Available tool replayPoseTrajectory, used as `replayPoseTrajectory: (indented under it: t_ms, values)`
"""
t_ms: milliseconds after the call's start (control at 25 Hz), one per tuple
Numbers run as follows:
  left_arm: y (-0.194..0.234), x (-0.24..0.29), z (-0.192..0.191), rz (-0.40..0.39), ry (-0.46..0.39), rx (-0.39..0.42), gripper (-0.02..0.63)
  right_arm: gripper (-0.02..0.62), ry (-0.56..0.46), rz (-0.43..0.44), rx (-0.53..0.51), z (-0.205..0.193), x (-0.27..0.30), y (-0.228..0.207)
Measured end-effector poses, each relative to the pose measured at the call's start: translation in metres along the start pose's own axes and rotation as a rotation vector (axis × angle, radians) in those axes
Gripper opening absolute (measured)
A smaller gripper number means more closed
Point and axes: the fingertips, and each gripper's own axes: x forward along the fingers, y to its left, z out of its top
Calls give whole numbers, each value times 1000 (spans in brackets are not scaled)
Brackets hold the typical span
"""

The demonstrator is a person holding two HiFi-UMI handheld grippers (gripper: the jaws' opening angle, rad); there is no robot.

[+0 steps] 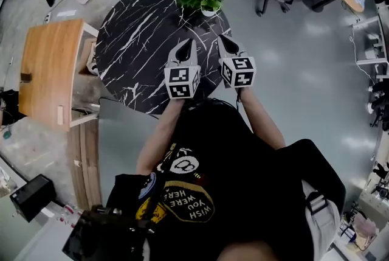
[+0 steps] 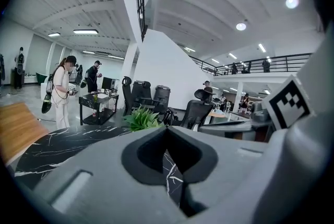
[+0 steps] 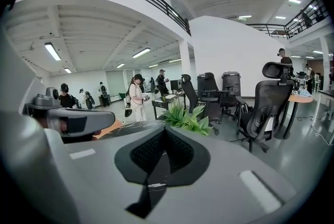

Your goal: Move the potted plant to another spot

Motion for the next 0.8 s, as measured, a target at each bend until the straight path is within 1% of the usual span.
replayPoseTrajectory:
  t_ms: [360,800]
  values:
    - [1,-1,2,1,-11,-4,5,2,-9,-2,5,3,-8,5]
    - [-5,2,0,-6,2,-2,5,2,-20,-20,38,8,-17,-7]
